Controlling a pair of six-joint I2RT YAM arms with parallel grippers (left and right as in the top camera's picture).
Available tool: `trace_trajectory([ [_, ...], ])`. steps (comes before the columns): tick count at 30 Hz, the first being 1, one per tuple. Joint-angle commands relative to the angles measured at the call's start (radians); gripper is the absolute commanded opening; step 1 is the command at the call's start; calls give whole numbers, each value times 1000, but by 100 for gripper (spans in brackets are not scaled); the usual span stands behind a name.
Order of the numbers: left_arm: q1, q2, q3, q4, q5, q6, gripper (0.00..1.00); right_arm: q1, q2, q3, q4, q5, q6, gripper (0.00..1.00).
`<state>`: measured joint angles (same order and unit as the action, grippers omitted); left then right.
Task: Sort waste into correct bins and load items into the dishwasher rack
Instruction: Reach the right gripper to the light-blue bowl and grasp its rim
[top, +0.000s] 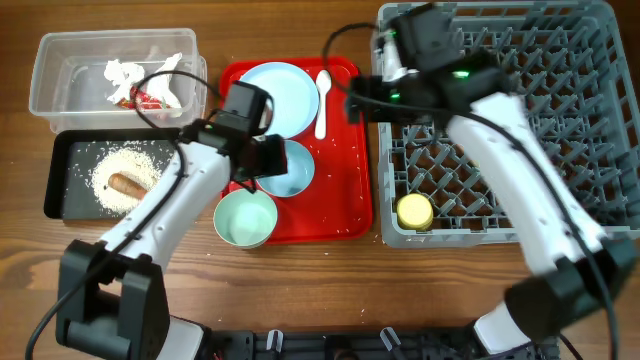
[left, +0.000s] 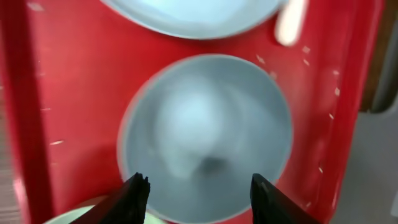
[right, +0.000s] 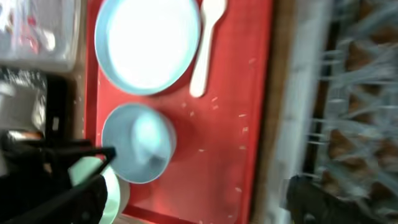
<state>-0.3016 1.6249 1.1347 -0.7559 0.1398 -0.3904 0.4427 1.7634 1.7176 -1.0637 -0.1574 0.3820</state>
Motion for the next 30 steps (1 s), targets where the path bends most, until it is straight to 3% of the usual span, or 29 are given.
trace_trajectory([
  [1, 114, -35, 12, -21, -10, -14, 54, 61, 105, 8, 27, -74, 21, 90],
  [5, 208, -35, 12, -43, -10, -13, 56, 113, 209, 8, 60, -82, 40, 82],
  [9, 283, -35, 12, -45, -10, -6, 60, 149, 320, 8, 74, -108, 40, 61],
  [14, 330, -35, 12, -45, -10, -6, 66, 162, 407, 8, 80, -131, 40, 49],
  [21, 335, -35, 12, -45, -11, -6, 100, 162, 439, 8, 93, -134, 43, 36],
  [28, 335, -34, 12, -45, -10, -6, 100, 162, 473, 8, 106, -141, 63, 7],
  [30, 335, -34, 12, -45, -10, -6, 100, 162, 473, 8, 111, -140, 63, 4],
])
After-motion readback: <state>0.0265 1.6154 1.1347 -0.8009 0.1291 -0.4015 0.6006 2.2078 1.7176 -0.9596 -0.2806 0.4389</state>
